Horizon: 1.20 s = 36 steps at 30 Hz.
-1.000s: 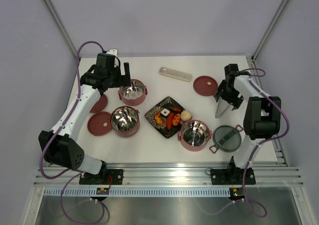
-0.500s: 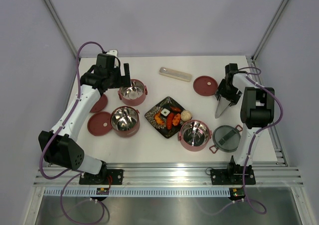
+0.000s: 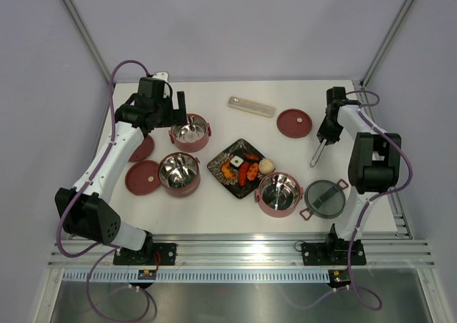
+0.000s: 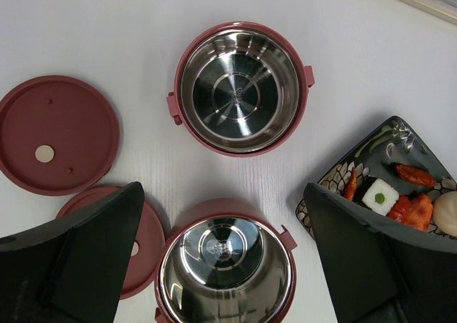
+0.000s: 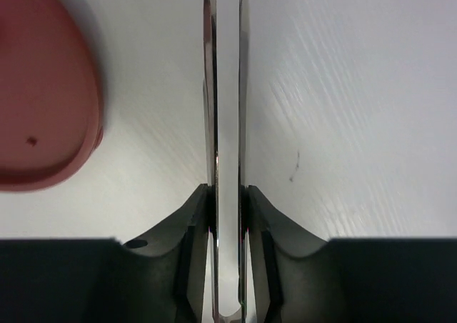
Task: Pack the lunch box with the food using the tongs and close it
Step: Pick up the clamp at the center of the board.
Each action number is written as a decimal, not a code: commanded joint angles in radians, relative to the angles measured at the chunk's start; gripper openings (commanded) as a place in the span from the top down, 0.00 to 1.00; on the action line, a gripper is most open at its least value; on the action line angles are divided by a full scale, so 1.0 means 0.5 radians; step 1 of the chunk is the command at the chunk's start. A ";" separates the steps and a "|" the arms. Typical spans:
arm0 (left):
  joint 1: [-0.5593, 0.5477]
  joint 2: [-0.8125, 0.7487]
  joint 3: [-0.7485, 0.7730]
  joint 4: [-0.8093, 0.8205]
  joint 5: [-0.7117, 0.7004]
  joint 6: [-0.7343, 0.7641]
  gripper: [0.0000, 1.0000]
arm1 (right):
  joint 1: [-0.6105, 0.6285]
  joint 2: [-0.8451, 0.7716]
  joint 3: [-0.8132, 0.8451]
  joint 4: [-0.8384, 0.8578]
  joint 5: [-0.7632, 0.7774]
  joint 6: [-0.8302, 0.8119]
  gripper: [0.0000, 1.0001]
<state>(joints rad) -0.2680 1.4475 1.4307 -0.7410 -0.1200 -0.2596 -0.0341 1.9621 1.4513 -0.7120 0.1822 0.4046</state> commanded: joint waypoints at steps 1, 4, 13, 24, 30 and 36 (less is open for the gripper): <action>-0.010 -0.063 0.071 0.049 -0.036 -0.005 0.01 | -0.002 -0.374 0.006 -0.180 0.056 -0.039 0.68; -0.013 -0.054 0.105 0.043 -0.073 -0.024 0.01 | -0.002 -0.549 0.061 -0.364 -0.023 -0.073 0.69; -0.010 0.013 0.240 0.009 -0.091 -0.082 0.01 | 0.123 -0.743 0.355 -1.035 -0.751 -0.272 0.62; -0.010 0.081 0.262 0.074 -0.061 -0.097 0.01 | 0.366 -0.691 0.466 -1.319 -0.742 -0.337 0.47; -0.010 0.090 0.262 0.086 -0.061 -0.097 0.01 | 0.390 -0.657 0.576 -1.331 -0.699 -0.330 0.52; -0.010 0.084 0.259 0.083 -0.076 -0.094 0.01 | 0.455 -0.626 0.659 -1.383 -0.662 -0.367 0.51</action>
<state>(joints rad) -0.2699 1.4940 1.5276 -0.7464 -0.1513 -0.2977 0.1650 1.6485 1.7306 -1.3361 -0.1658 0.2462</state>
